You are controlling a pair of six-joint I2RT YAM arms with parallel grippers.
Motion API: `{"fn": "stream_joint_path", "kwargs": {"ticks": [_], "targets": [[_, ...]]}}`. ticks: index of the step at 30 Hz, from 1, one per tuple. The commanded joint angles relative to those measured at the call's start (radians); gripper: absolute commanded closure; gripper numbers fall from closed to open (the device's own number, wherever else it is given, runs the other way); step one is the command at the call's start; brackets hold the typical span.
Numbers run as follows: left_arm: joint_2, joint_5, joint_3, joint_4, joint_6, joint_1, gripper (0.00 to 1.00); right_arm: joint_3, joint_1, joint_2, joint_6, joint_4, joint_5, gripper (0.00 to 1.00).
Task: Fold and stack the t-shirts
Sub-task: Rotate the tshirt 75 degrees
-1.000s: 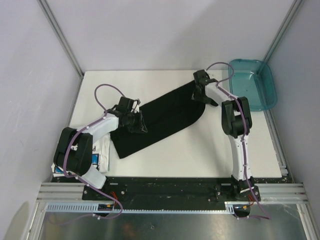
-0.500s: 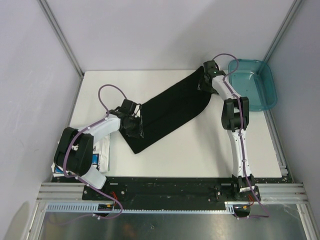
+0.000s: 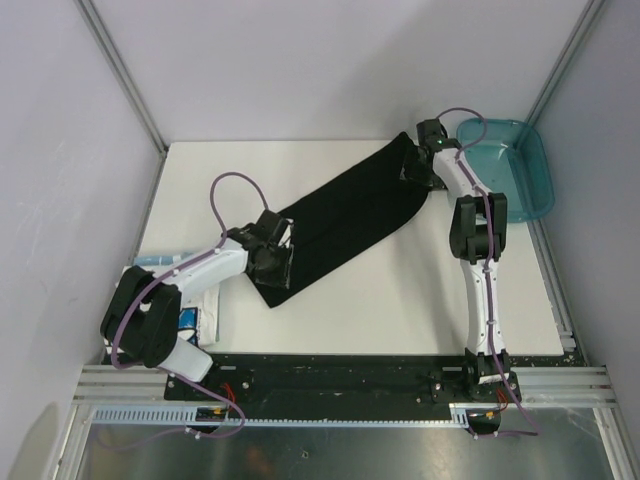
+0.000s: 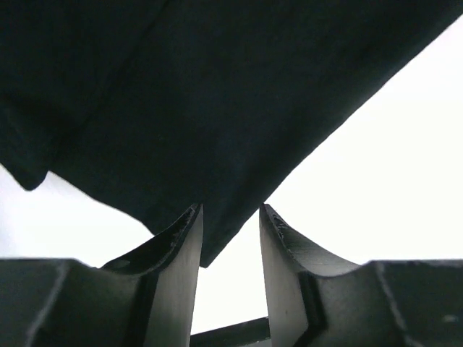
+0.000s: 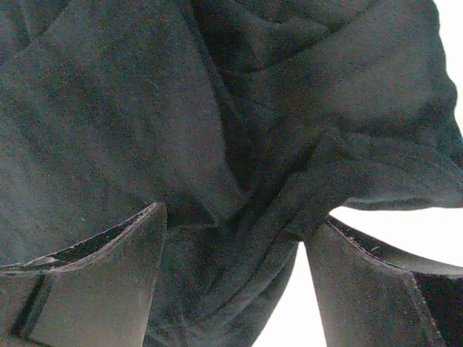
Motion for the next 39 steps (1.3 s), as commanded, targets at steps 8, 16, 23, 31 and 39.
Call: {"fn": "stream_joint_path", "kwargs": {"ticks": [8, 16, 23, 31, 39], "targets": [[0.02, -0.064, -0.022, -0.026, 0.002, -0.031, 0.48, -0.085, -0.016, -0.097, 0.056, -0.028, 0.001, 0.21], [0.076, -0.035, -0.024, -0.027, -0.002, -0.043, 0.52, -0.132, -0.015, -0.105, 0.072, -0.013, -0.004, 0.21], [0.101, 0.026, -0.036, -0.027, -0.02, -0.05, 0.82, -0.116, -0.017, -0.084, 0.085, -0.005, 0.006, 0.21], [0.054, 0.126, -0.077, -0.026, -0.056, -0.074, 1.0, -0.063, -0.003, -0.031, 0.088, 0.01, 0.016, 0.21], [-0.014, 0.157, -0.109, -0.025, -0.213, -0.183, 1.0, 0.106, 0.052, 0.07, 0.027, -0.01, 0.012, 0.21]]}}
